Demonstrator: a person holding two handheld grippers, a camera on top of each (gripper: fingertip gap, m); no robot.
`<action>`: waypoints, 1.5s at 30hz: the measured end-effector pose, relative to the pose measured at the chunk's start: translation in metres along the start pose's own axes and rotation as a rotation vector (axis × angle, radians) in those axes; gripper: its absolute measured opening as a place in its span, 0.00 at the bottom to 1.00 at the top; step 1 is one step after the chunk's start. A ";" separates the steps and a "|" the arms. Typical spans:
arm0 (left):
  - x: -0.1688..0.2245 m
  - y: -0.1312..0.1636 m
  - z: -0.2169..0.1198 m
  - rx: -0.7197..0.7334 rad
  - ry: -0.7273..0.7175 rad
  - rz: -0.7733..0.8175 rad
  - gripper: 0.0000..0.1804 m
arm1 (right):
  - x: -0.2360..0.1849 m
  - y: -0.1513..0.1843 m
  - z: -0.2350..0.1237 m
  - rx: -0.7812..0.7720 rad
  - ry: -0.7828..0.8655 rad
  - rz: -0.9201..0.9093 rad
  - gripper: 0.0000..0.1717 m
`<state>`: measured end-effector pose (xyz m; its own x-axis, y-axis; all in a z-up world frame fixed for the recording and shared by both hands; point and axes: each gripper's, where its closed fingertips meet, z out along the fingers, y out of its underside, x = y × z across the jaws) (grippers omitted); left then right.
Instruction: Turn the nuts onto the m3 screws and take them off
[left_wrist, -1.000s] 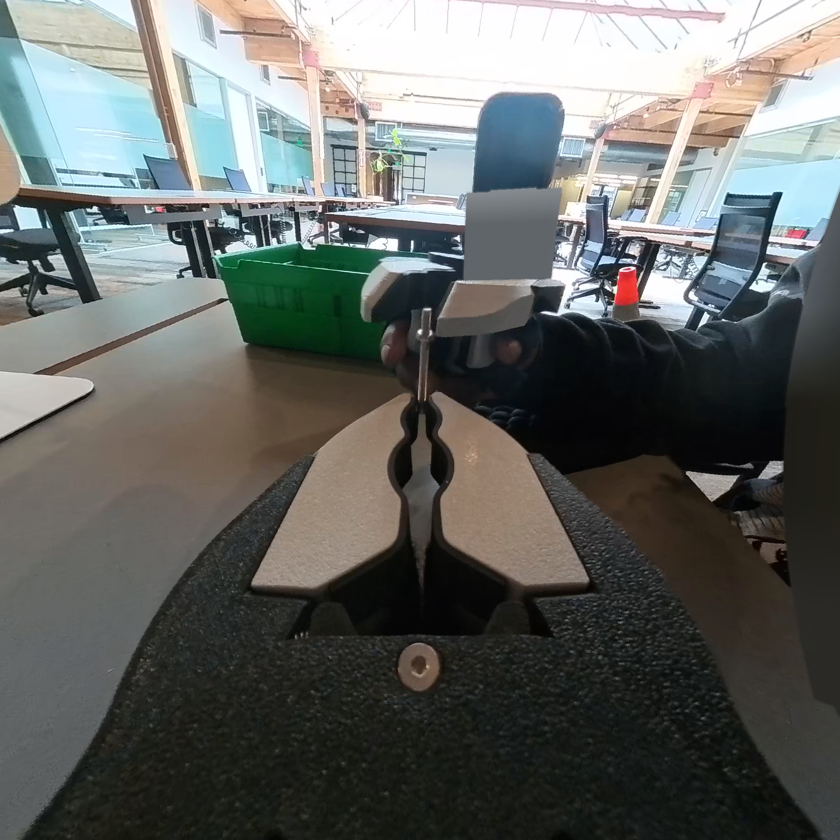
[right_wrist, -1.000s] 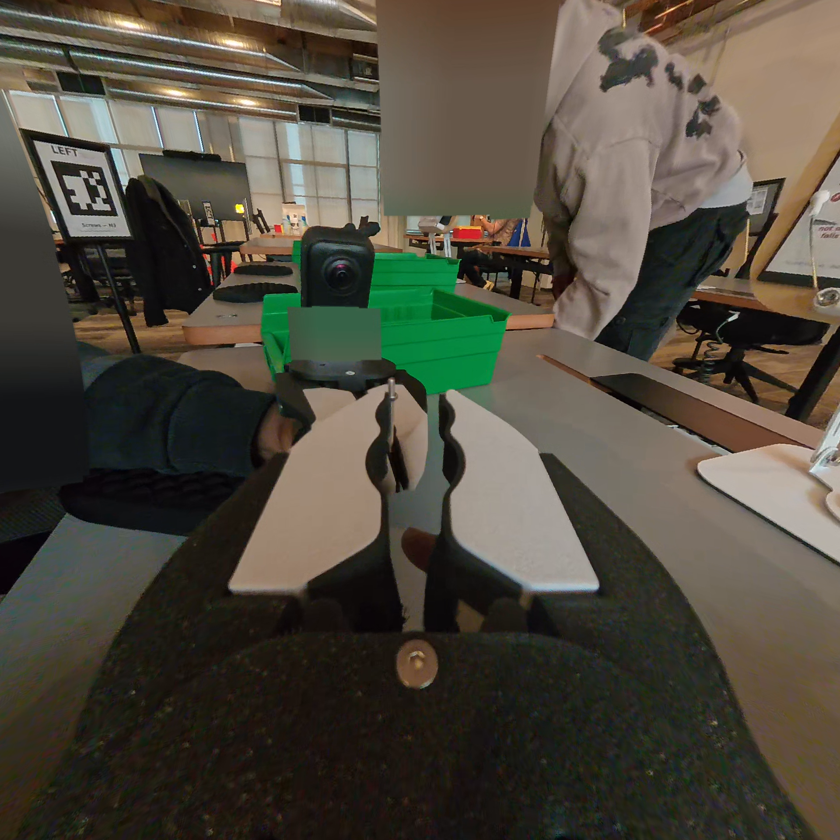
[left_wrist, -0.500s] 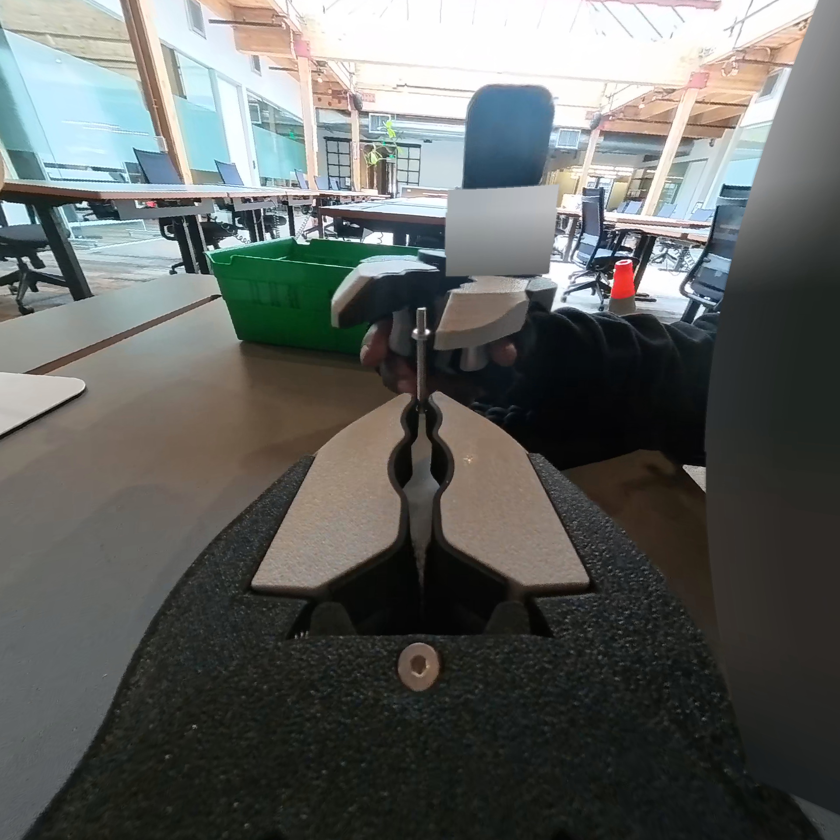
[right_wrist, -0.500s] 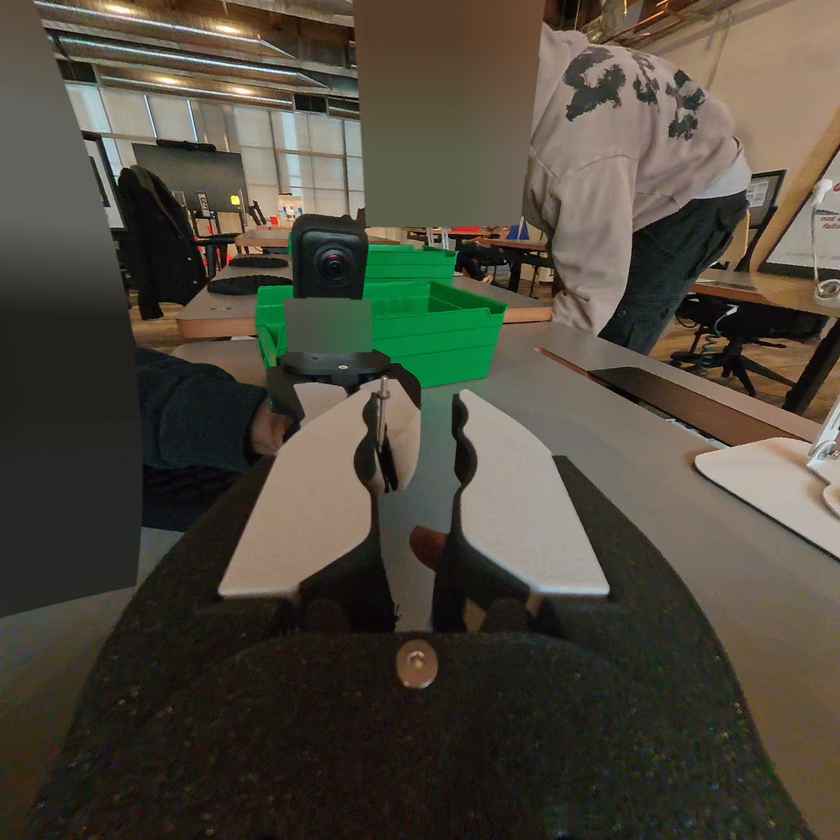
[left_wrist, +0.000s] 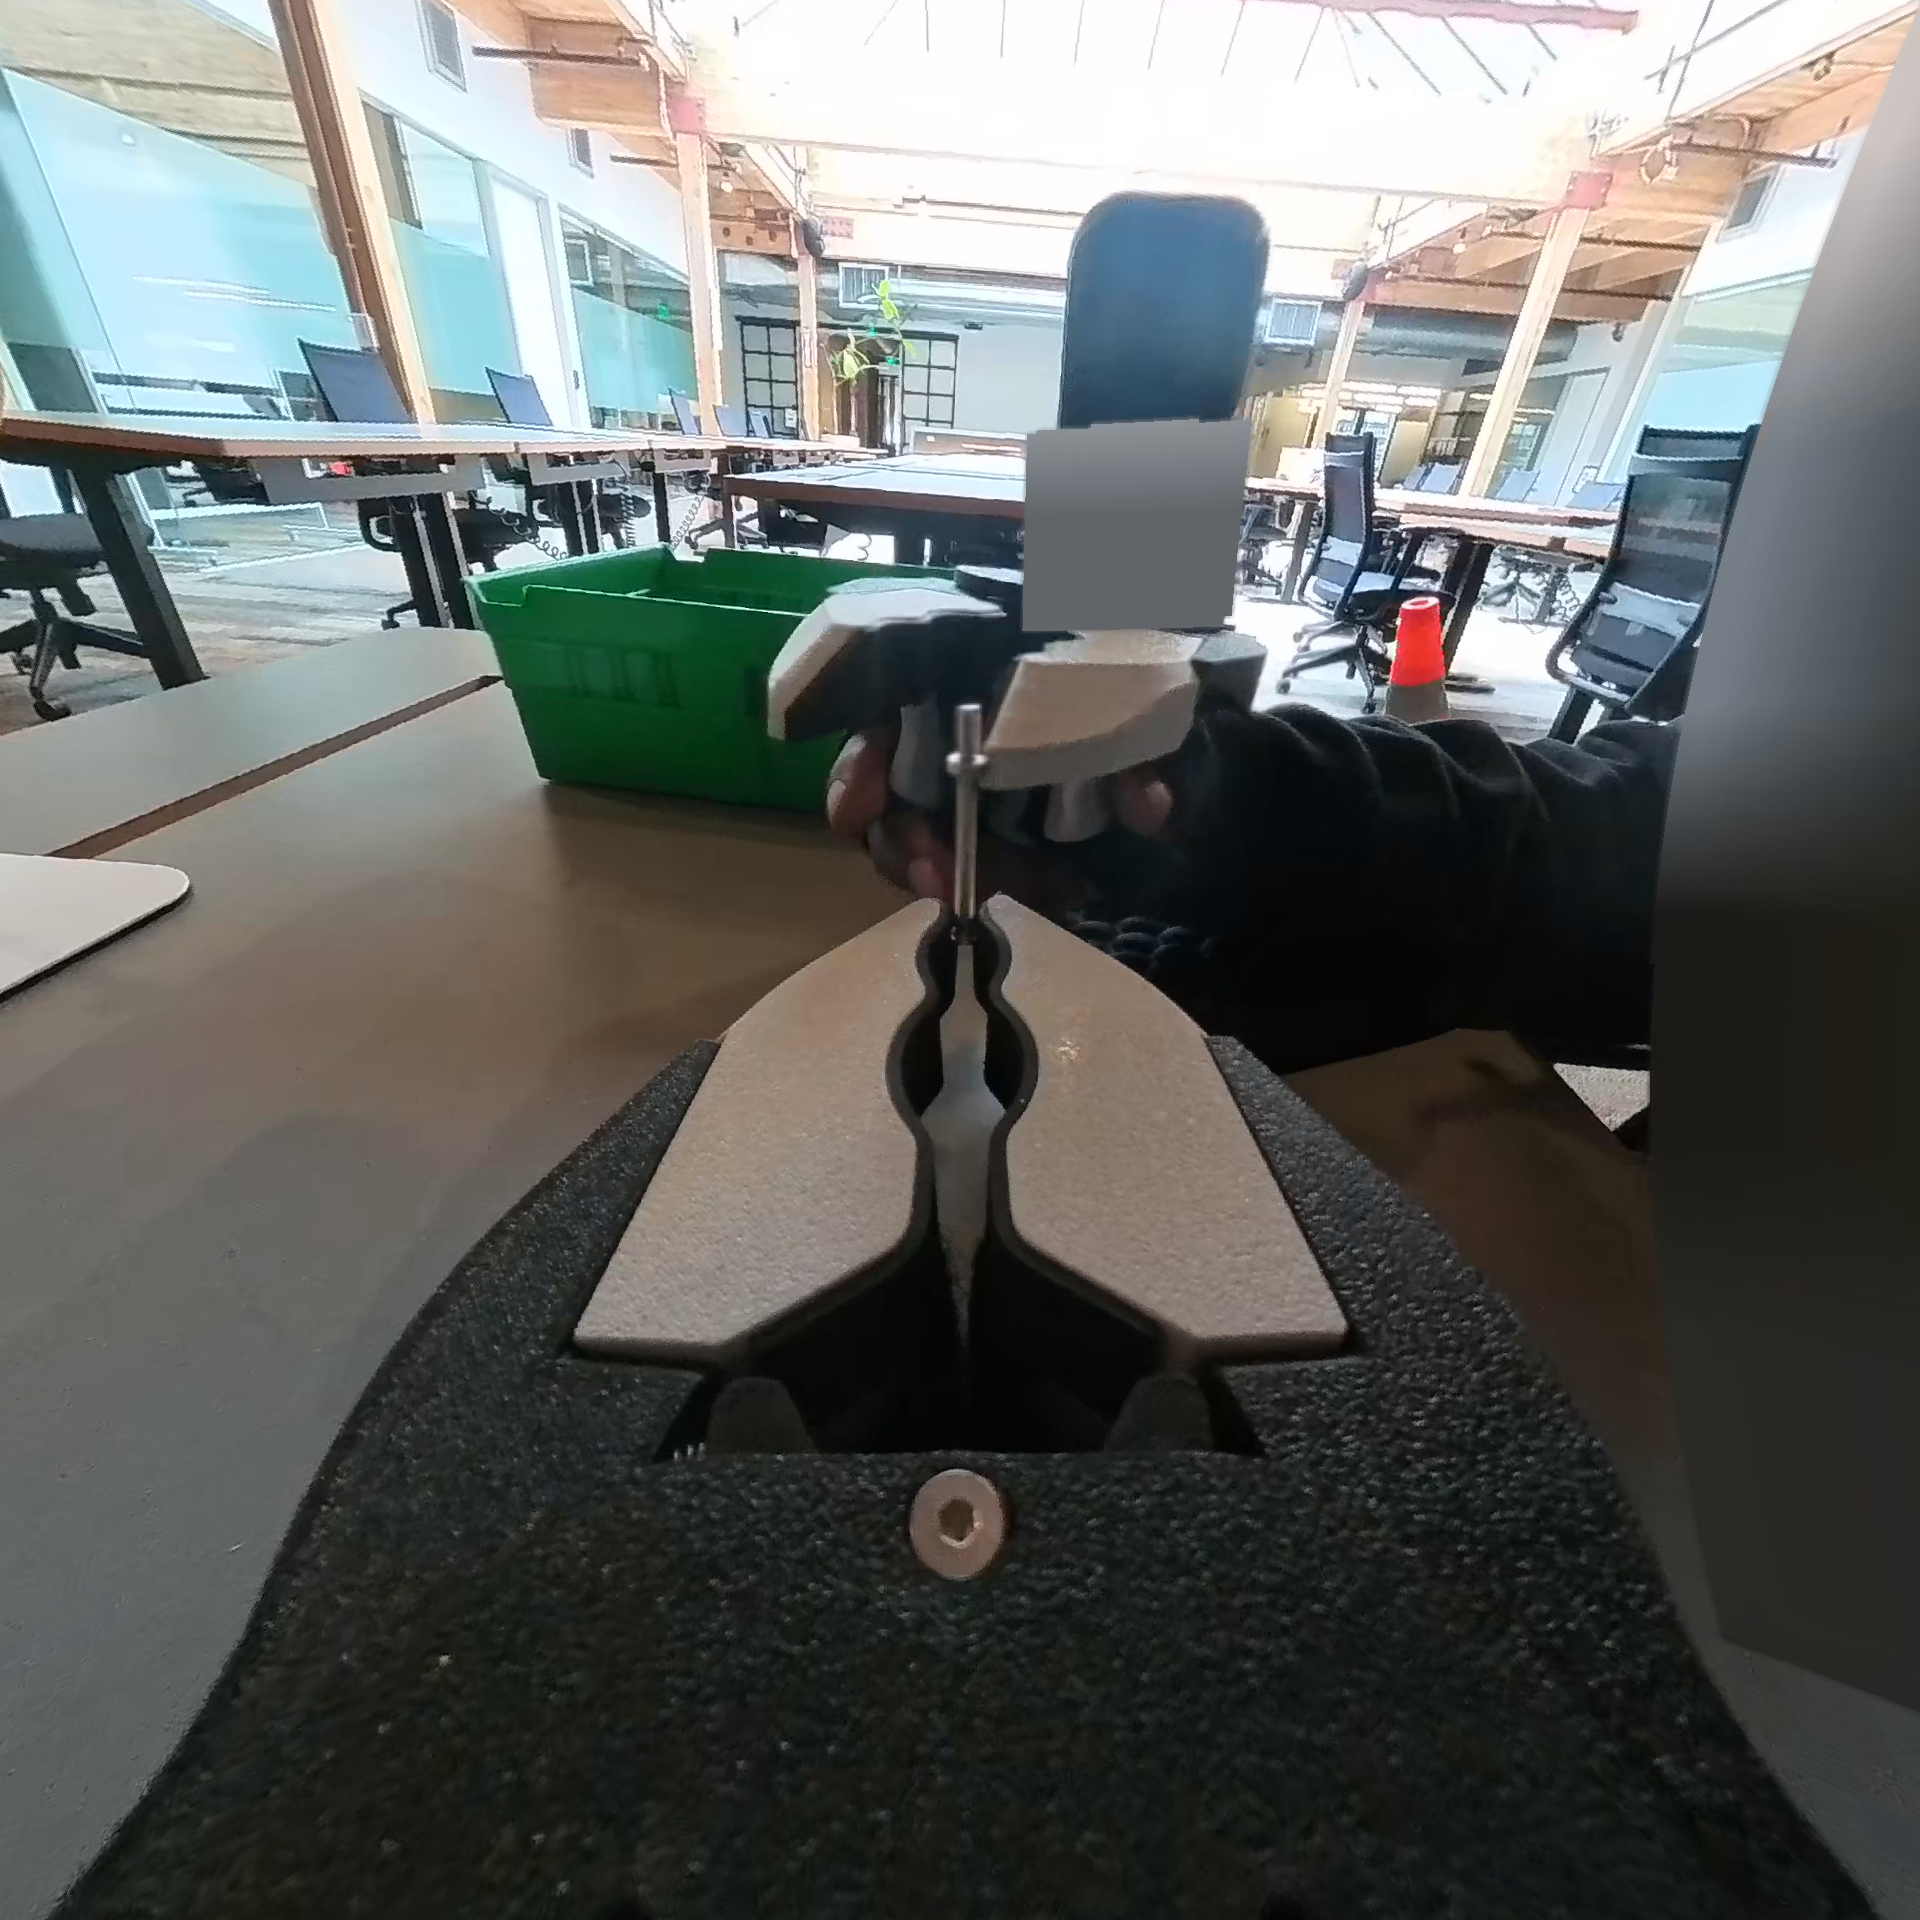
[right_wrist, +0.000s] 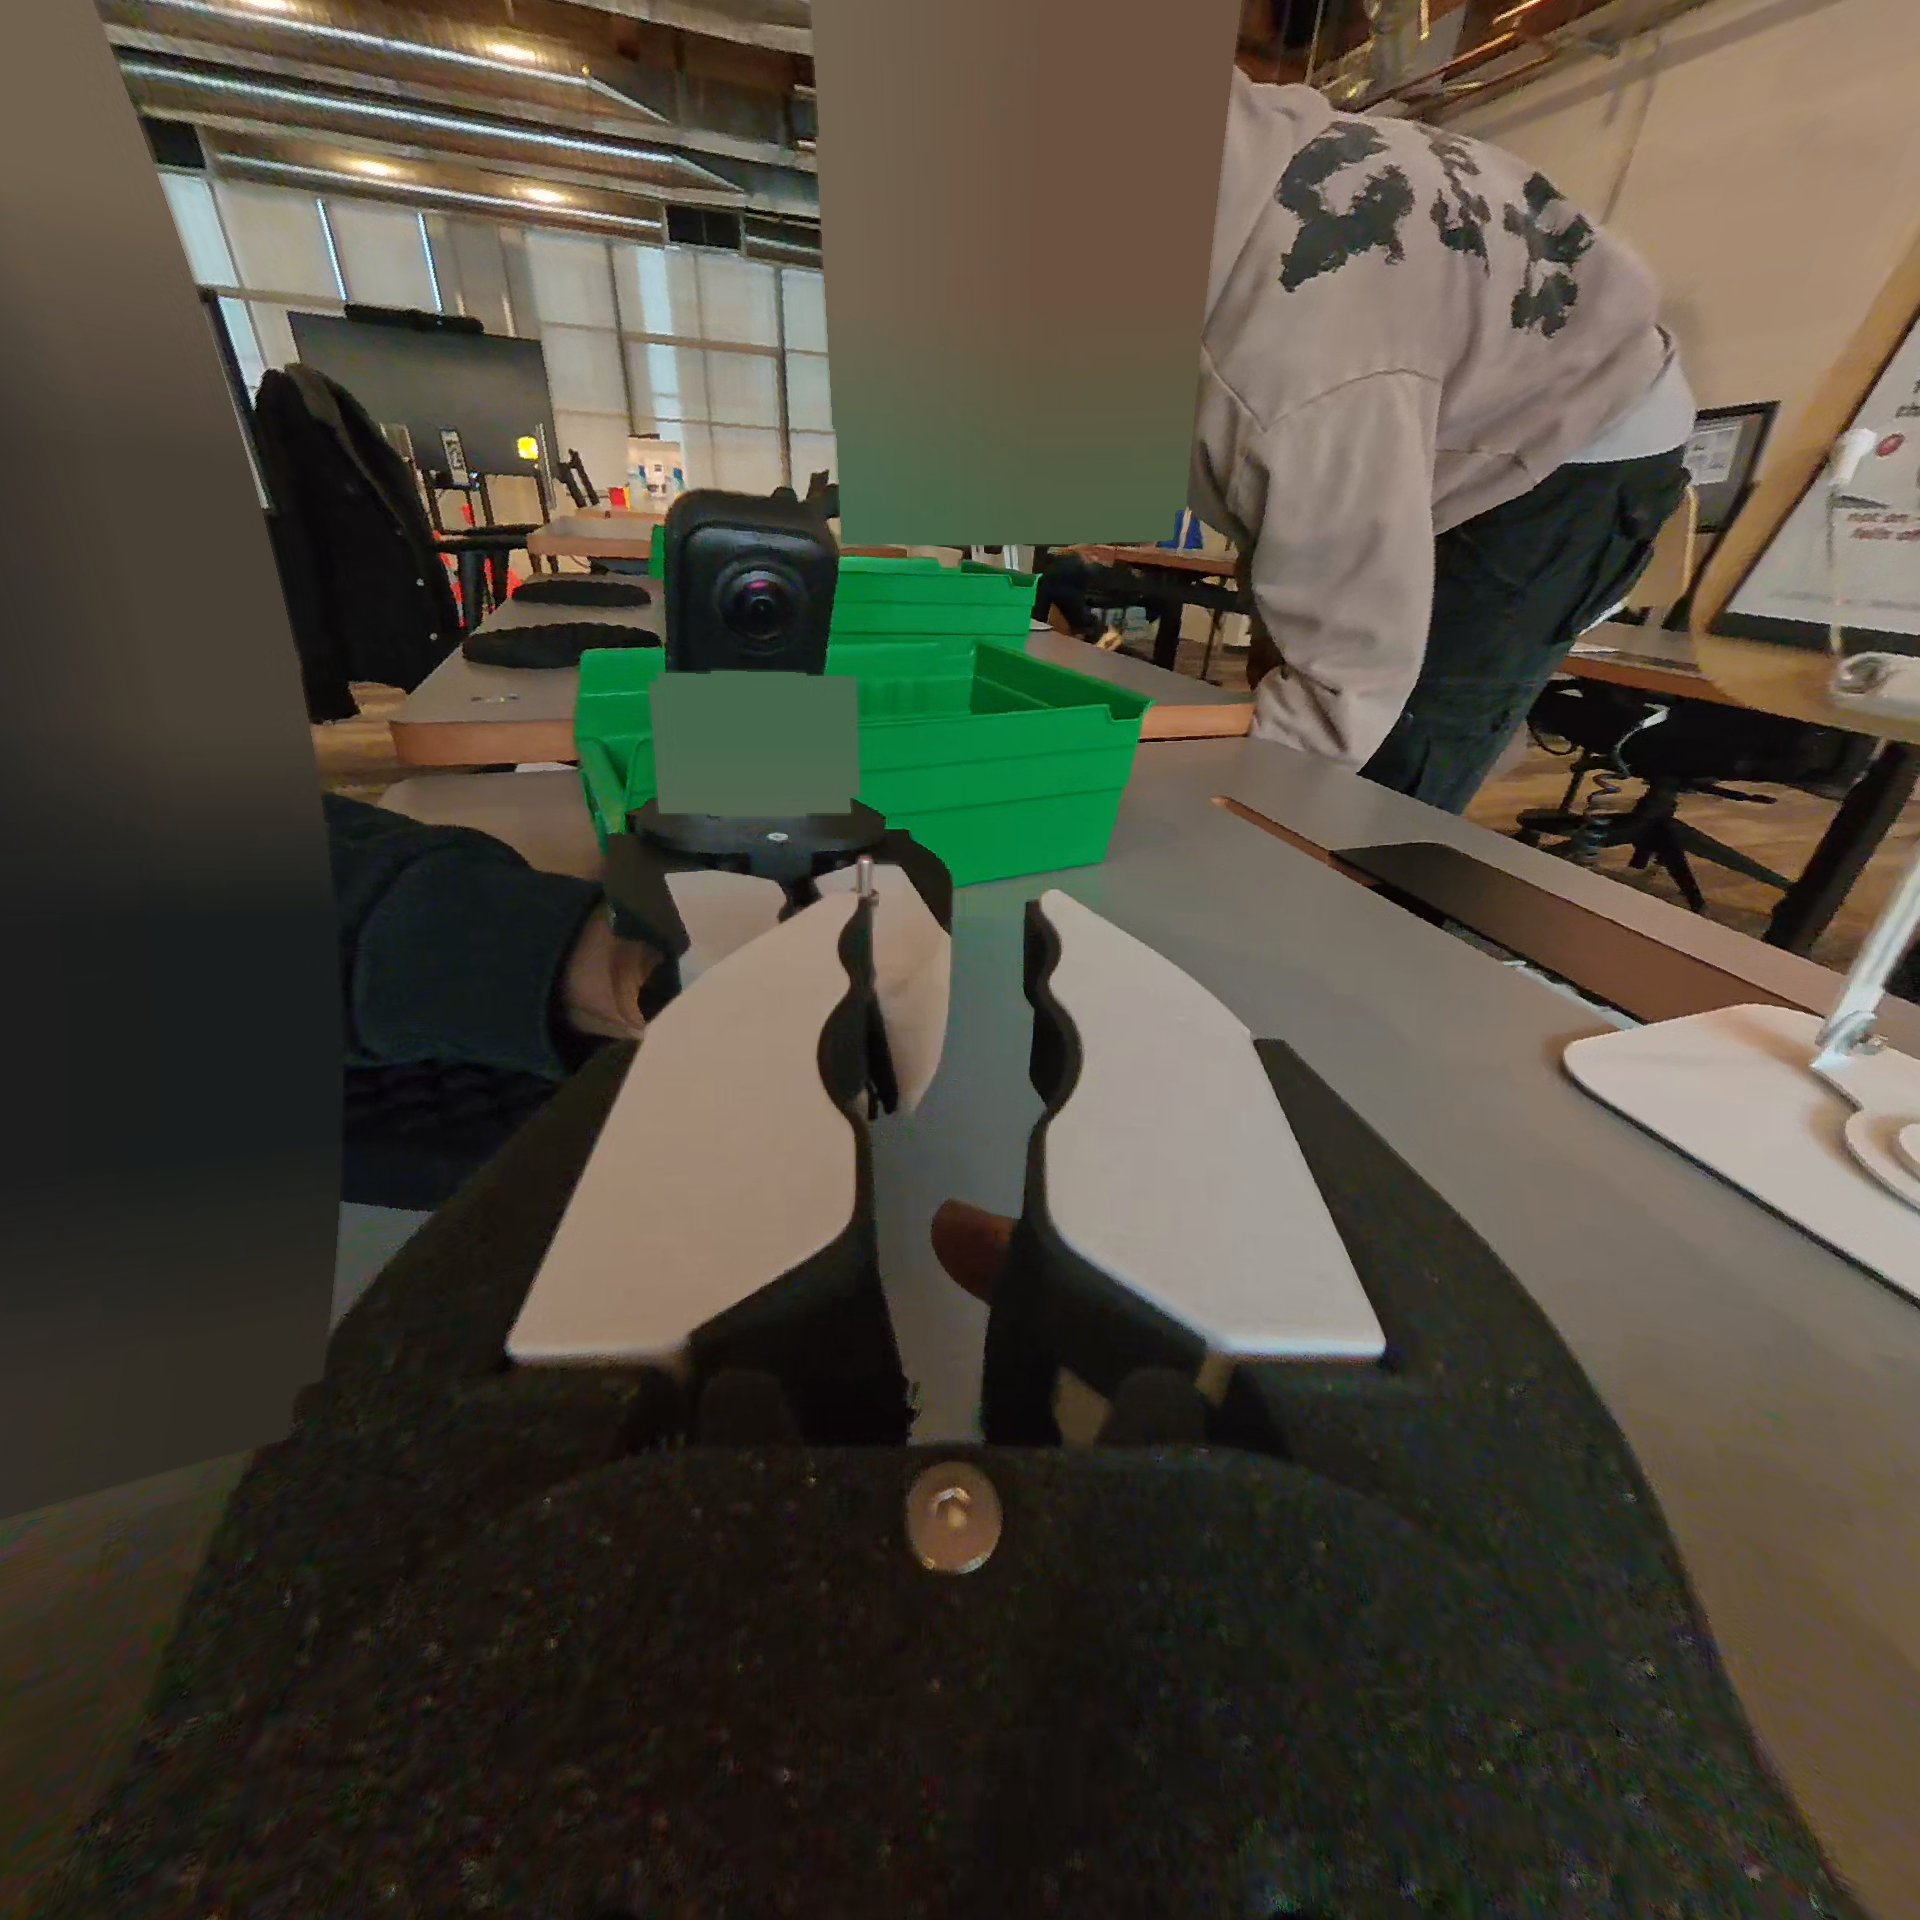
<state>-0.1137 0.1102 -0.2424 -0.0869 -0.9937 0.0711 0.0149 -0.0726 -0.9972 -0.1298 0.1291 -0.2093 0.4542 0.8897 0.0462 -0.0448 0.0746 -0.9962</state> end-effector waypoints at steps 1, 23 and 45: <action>0.000 0.000 0.000 0.003 -0.001 -0.002 0.01 | 0.001 -0.002 -0.001 0.010 0.003 0.000 0.15; 0.001 -0.001 0.000 0.005 0.008 0.000 0.01 | -0.004 0.001 0.005 -0.001 -0.013 -0.008 0.17; -0.001 -0.002 -0.001 0.014 0.003 -0.011 0.01 | -0.006 -0.005 0.005 0.032 -0.030 0.008 0.19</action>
<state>-0.1151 0.1110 -0.2407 -0.0897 -0.9926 0.0822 0.0277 -0.0850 -0.9960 -0.1370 0.1259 -0.2043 0.4269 0.9034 0.0411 -0.0772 0.0817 -0.9937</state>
